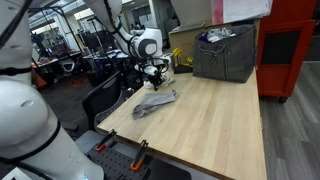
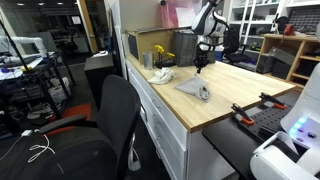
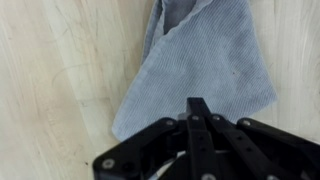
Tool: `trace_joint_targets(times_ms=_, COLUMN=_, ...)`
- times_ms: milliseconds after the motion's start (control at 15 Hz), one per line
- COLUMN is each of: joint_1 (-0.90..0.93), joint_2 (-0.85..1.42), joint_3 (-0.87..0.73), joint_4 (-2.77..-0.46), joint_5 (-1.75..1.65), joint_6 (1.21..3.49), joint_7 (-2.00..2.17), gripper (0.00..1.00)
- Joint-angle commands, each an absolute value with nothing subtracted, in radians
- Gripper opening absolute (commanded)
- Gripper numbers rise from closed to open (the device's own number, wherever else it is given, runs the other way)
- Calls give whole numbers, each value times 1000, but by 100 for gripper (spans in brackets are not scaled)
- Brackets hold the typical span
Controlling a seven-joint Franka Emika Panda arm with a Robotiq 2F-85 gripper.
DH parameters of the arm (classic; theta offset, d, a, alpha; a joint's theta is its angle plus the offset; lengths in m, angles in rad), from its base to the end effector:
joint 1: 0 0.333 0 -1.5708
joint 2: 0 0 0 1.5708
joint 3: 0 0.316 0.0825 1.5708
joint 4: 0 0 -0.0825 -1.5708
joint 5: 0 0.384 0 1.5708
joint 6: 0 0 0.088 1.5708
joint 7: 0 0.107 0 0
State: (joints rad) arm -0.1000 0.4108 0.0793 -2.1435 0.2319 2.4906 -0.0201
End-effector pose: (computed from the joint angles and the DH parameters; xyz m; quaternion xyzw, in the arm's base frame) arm 0.5642 -0.0125 0.2040 -0.9913 0.0972 0.0306 0.0836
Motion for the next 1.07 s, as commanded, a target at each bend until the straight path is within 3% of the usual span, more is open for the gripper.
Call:
trace_joint_targets(times_ms=0, joint_1=-96, joint_2=392, joint_3=69, joint_4=-2160, joint_5=331, joint_6=2507, joint_7=72, gripper=34)
trace_joint_targets(times_ms=133, joint_1=-102, joint_2=384, joint_3=118, joint_4=-2240, joint_5=464, joint_6=2548, joint_7=64, gripper=49)
trace_joint_targets(times_ms=200, joint_1=-88, joint_2=410, joint_3=71, joint_4=-2157, joint_5=381, joint_6=2498, joint_7=49, gripper=31)
trace_joint_targets(times_ms=333, joint_1=-86, joint_2=411, joint_3=97, joint_4=-2202, joint_5=441, joint_6=2520, joint_7=49, gripper=47)
trace_joint_targets(times_ms=467, joint_1=-83, joint_2=410, joint_3=105, joint_4=-2218, joint_5=449, joint_6=2532, joint_7=54, gripper=49)
trace_joint_targets(times_ms=533, joint_1=-57, joint_2=405, joint_3=76, joint_4=-2216, joint_5=395, joint_6=2559, joint_7=96, gripper=74)
trace_joint_targets(times_ms=600, joint_1=-52, joint_2=401, joint_3=62, joint_4=-2209, joint_5=370, joint_6=2555, joint_7=107, gripper=76)
trace_joint_targets(times_ms=867, joint_1=-12, joint_2=415, joint_3=-38, joint_4=-2113, joint_5=195, joint_6=2519, joint_7=190, gripper=100)
trace_joint_targets(times_ms=1000, joint_1=7, joint_2=427, joint_3=-73, joint_4=-2059, joint_5=104, joint_6=2505, joint_7=212, gripper=100)
